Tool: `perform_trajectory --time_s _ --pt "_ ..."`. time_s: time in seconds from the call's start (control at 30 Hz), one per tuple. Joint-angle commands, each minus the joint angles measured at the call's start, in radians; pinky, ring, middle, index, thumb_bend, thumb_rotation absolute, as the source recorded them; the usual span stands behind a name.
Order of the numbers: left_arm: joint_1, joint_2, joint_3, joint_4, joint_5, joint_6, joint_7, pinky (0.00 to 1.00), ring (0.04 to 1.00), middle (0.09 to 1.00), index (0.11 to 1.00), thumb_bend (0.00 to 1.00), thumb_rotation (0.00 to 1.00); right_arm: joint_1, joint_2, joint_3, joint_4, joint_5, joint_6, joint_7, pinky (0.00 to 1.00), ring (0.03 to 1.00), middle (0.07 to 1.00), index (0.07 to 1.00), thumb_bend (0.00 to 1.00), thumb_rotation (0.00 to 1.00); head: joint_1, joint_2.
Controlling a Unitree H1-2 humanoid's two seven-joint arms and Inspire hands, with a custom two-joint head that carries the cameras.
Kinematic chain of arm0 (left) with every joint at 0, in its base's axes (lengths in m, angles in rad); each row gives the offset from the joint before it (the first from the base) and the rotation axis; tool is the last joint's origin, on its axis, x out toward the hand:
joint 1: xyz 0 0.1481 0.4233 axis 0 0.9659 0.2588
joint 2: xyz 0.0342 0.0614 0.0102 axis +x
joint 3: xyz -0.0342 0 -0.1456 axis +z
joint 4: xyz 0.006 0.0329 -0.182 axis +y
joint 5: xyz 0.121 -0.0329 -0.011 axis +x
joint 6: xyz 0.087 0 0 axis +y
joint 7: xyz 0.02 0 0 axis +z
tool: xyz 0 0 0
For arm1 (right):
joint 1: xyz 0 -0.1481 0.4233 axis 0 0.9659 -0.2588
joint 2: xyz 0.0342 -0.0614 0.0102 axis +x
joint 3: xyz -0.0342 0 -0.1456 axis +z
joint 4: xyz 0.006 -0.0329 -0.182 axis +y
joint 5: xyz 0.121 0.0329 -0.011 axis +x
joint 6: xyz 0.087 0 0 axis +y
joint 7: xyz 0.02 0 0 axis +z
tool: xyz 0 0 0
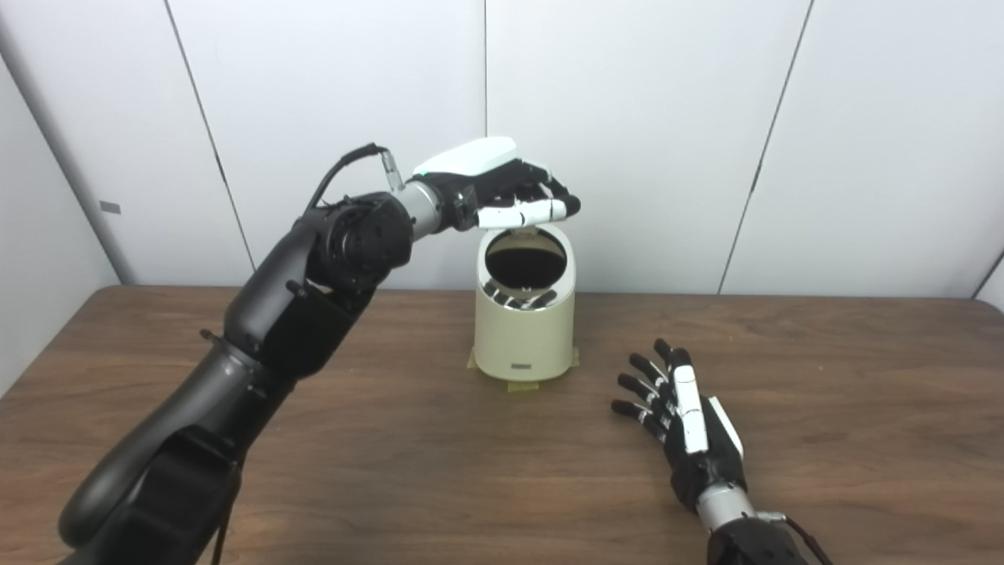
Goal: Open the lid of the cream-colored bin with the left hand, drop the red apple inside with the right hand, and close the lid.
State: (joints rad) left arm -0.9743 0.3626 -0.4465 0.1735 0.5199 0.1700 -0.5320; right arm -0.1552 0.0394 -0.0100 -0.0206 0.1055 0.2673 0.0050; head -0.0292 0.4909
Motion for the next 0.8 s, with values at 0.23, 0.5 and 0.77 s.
perform_trajectory --time_s 0.23,0.5,0.77 --pt "-0.011 0.013 -0.012 -0.060 0.049 0.019 -0.078 0.72 0.787 0.803 0.834 0.63 1.00 -0.019 0.001 0.004 -0.020 0.000 0.027 0.005 0.70 0.838 0.911 1.000 0.57 1.00 0.000 0.014" --pt "0.015 0.005 -0.013 -0.042 0.059 0.026 -0.102 0.79 0.839 0.850 0.868 0.68 1.00 -0.019 -0.006 0.008 -0.021 -0.009 0.027 0.006 0.69 0.849 0.915 1.000 0.58 1.00 0.000 0.016" --pt "0.033 0.017 -0.022 -0.061 0.078 0.035 -0.131 0.91 0.886 0.879 0.881 0.65 1.00 -0.017 -0.008 0.012 -0.019 -0.021 0.024 0.006 0.70 0.848 0.914 1.000 0.58 1.00 -0.004 0.019"
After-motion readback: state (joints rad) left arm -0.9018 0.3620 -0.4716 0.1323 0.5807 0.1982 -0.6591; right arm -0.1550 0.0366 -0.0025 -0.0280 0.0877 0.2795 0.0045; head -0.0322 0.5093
